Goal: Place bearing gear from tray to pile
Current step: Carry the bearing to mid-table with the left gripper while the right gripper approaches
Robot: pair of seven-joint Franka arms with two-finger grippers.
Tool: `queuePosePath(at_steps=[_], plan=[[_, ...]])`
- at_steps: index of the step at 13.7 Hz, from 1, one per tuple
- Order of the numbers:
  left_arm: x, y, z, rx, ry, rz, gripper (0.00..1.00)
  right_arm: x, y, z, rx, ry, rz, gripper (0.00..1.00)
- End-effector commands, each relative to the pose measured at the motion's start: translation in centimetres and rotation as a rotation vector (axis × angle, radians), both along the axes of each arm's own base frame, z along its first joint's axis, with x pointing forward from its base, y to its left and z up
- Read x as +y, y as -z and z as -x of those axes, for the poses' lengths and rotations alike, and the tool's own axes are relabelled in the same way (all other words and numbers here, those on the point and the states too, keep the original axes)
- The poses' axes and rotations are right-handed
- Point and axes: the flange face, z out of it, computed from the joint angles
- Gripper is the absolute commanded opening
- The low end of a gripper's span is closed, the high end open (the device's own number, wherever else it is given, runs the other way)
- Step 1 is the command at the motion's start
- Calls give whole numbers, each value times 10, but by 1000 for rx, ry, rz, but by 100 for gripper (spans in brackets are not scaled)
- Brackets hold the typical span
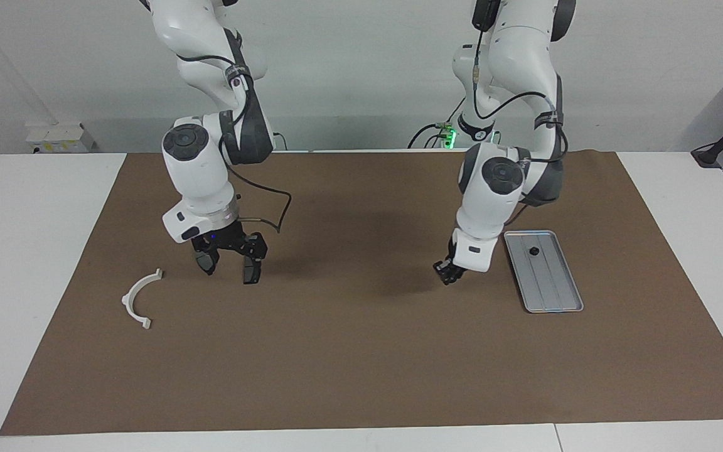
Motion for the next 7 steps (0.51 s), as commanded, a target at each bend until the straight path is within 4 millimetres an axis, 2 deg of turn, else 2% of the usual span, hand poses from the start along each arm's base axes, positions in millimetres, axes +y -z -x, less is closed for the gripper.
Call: queuePosePath(at_steps=[1, 3, 4, 7], plan=[[-24, 15, -13, -56, -58, 38, 0, 3, -6, 0, -10, 17, -10, 100], [-45, 54, -10, -35, -76, 26, 0, 4, -6, 0, -9, 17, -10, 100], [-66, 66, -10, -51, -106, 28, 0, 8, -6, 1, -7, 9, -10, 100], [-68, 68, -6, -49, -111, 12, 0, 11, -7, 1, -8, 12, -11, 100]])
